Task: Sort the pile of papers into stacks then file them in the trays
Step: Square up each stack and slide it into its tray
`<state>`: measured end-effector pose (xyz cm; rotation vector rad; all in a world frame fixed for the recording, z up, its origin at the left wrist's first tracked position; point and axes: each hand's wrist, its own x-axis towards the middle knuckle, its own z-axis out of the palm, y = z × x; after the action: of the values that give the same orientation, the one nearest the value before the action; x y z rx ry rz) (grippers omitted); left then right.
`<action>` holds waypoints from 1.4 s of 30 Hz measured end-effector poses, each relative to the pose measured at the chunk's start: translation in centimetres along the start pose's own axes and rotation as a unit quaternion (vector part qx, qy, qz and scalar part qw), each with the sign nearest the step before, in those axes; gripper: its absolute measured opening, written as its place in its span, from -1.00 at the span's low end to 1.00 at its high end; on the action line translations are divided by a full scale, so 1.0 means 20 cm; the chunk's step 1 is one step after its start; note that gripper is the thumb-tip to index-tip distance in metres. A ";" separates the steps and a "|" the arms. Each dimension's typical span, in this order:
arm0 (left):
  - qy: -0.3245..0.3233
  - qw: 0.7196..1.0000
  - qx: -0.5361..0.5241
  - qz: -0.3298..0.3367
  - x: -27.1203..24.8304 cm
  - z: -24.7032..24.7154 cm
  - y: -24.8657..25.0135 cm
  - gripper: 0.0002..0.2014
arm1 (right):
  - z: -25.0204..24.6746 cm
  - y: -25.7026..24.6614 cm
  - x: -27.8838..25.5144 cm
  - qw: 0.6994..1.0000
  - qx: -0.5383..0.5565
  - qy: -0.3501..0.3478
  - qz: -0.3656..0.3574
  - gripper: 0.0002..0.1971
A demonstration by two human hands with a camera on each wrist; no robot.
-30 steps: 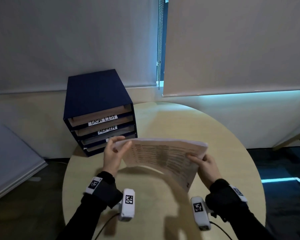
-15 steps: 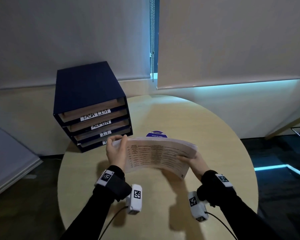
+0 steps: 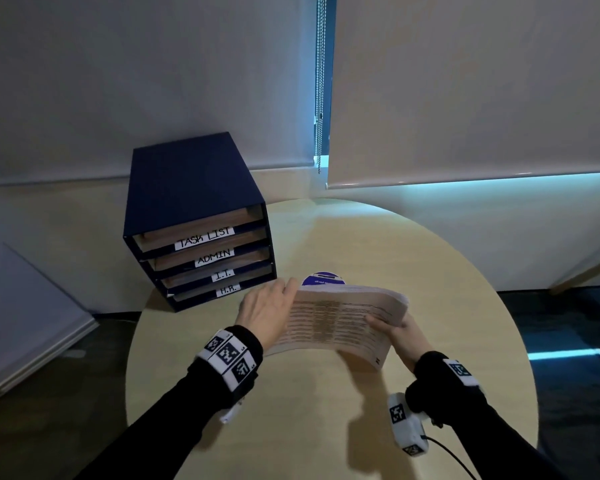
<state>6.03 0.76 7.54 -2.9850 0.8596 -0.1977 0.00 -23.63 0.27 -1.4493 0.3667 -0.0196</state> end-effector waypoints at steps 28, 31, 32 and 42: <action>0.027 0.542 -0.622 -0.564 -0.72 0.97 -0.29 -0.75 | 0.65 0.33 0.22 0.946 -0.165 -0.189 0.204 -0.70; 0.030 0.530 -0.640 -0.556 -0.64 0.97 -0.26 -0.73 | 0.61 0.29 0.28 0.952 -0.165 -0.170 0.197 -0.75; 0.030 0.527 -0.647 -0.550 -0.60 0.95 -0.25 -0.74 | 0.59 0.28 0.30 0.954 -0.161 -0.159 0.199 -0.75; -0.036 0.546 -0.687 -0.477 -0.34 0.88 -0.55 -0.65 | 0.64 0.17 0.36 0.942 -0.066 -0.160 0.287 -0.68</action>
<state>8.37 13.54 -9.95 -4.1589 -1.6423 1.1385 9.40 -12.56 -3.68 -1.4006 0.5169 0.7161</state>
